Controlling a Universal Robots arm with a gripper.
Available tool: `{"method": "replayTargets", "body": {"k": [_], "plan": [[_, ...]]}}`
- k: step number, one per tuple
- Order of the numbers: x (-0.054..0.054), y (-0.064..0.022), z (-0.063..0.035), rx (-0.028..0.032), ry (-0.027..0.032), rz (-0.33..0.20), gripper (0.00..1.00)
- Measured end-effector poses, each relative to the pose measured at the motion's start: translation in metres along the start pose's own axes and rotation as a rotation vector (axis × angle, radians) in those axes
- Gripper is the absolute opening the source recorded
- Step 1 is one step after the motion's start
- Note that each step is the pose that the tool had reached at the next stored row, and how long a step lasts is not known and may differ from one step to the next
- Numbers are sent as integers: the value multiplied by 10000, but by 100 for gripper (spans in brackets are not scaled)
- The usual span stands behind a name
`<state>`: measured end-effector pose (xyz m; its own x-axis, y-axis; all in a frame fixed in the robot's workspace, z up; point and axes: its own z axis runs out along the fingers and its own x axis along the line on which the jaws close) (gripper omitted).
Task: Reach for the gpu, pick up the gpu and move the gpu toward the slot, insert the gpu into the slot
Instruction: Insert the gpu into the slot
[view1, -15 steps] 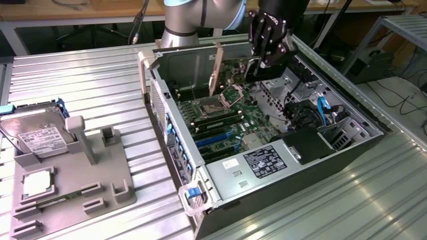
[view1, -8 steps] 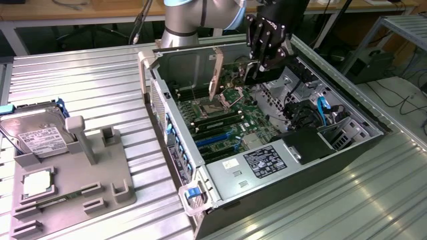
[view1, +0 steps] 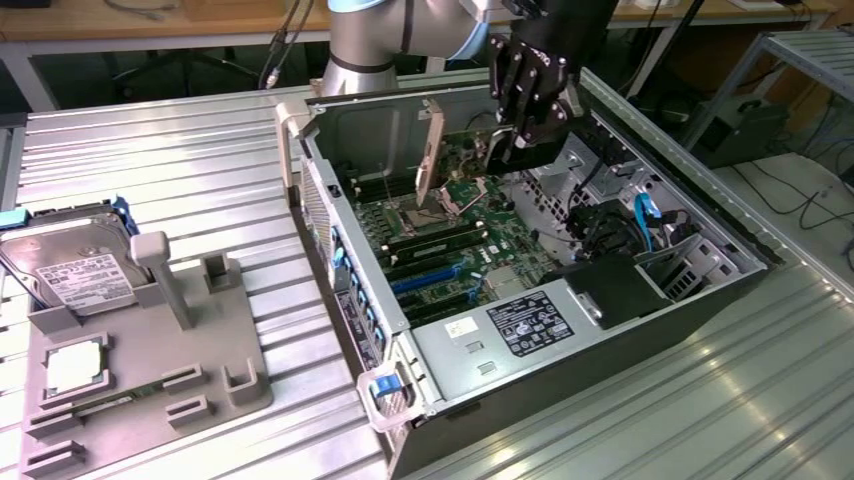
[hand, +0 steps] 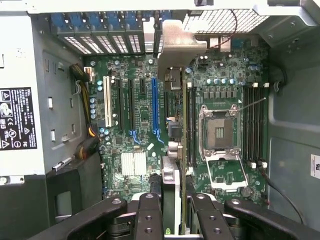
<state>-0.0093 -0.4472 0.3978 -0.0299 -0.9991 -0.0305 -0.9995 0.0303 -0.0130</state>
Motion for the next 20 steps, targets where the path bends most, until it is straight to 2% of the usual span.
{"method": "replayTargets", "body": {"k": [6, 9, 11, 13, 14, 16, 20], "plan": [[2, 39, 12, 0, -2, 0, 27], [3, 72, 16, -2, -61, 2, 27], [4, 100, 20, -2, -60, 0, 27], [3, 107, 35, -27, -60, -7, 27], [3, 107, 46, -65, -60, -17, 27], [4, 108, 60, -102, -57, -49, 27], [4, 108, 91, -121, -56, -60, 27]]}}
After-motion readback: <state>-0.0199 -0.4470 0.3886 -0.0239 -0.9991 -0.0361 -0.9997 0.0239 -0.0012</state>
